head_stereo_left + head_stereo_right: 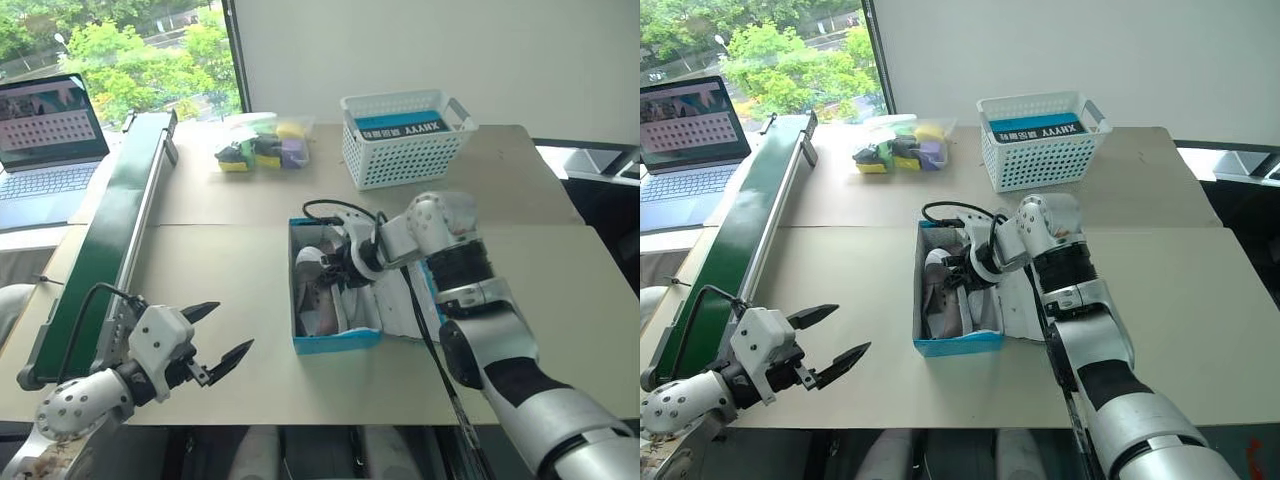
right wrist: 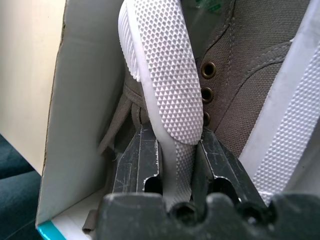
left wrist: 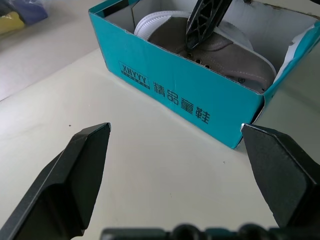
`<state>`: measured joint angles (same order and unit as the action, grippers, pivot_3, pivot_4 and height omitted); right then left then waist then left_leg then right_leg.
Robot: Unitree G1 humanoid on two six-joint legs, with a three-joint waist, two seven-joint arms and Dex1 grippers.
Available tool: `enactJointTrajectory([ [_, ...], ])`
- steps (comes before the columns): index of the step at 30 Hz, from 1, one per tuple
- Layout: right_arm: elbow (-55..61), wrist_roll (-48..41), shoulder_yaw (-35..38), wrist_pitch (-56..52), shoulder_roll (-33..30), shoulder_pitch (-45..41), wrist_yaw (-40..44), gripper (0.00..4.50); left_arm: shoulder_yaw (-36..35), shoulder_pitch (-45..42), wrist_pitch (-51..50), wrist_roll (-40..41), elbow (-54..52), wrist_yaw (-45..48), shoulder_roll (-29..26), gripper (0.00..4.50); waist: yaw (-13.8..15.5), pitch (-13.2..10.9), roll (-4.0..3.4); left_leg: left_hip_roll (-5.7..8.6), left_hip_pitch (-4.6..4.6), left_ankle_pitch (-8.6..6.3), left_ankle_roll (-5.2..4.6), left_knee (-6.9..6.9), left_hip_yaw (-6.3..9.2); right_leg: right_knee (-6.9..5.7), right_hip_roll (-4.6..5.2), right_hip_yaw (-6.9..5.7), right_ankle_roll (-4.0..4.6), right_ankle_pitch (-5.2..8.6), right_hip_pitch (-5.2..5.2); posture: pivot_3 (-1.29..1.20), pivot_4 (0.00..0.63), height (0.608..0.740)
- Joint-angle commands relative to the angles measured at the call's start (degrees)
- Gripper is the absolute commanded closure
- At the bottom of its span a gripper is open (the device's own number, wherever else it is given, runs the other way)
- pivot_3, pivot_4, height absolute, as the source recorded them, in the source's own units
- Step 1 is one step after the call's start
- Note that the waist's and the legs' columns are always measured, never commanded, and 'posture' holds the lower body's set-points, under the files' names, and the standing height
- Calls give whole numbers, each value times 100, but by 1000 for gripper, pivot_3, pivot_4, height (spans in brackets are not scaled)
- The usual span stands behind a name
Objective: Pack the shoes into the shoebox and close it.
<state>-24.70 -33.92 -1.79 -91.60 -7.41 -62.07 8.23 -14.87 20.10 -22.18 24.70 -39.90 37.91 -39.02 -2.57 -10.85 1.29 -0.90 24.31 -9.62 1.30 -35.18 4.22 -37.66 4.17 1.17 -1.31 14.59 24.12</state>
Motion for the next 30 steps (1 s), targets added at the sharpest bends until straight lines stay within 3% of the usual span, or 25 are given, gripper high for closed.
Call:
enactJointTrajectory([
  [1, 133, 404, 8, 299, 140, 212, -199, 4097, 87, -195, 55, 28, -231, -4, 9, 38, -9, 3, 0, 0, -4, 0, 0, -2, 0, -1, 0, 0, 0, 0, -3, 0, 150, 734],
  [7, 97, 773, -189, 768, 41, 189, 14, 4097, 172, -357, 33, 78, -192, 170, -78, 38, -9, 17, 13, -1, -33, 0, -1, -5, -1, -1, -2, 2, 0, 0, -32, 0, 150, 734],
  [13, 93, 834, 280, 774, 159, 2, -16, 4097, 275, -477, 33, 18, -124, 214, -55, 38, -3, 16, 13, -4, -55, 1, -1, -5, -1, 4, -7, 2, 0, 2, -57, 0, 150, 734],
  [14, 134, 829, 366, 701, 186, -4, -29, 3142, 283, -501, 29, 17, -108, 217, -56, 0, -2, 16, 13, -4, -54, 1, -1, -4, -1, 4, -7, 2, 0, 2, -57, 0, 150, 734],
  [20, 736, 598, 1161, 198, 444, -118, 31, 1207, 290, -607, 32, -2, 7, 285, -81, 0, 6, 15, 12, -4, -49, 1, -1, -1, 0, 3, -6, 2, 1, 2, -53, 0, 150, 734],
  [23, 1335, 308, 1516, -35, 458, -264, 301, 1780, 280, -653, 4, 16, 39, 318, -103, 0, 0, 12, 9, -4, -43, 1, -1, -1, 0, 2, -7, 3, 1, 2, -44, 0, 150, 734],
  [30, 2415, -691, 1383, -51, -502, -164, 1707, 4060, 324, -817, -16, 29, 221, 407, -127, 0, 9, 12, 9, -2, -8, 1, -2, 0, 0, 0, -4, 3, 1, 2, -8, 0, 150, 734],
])
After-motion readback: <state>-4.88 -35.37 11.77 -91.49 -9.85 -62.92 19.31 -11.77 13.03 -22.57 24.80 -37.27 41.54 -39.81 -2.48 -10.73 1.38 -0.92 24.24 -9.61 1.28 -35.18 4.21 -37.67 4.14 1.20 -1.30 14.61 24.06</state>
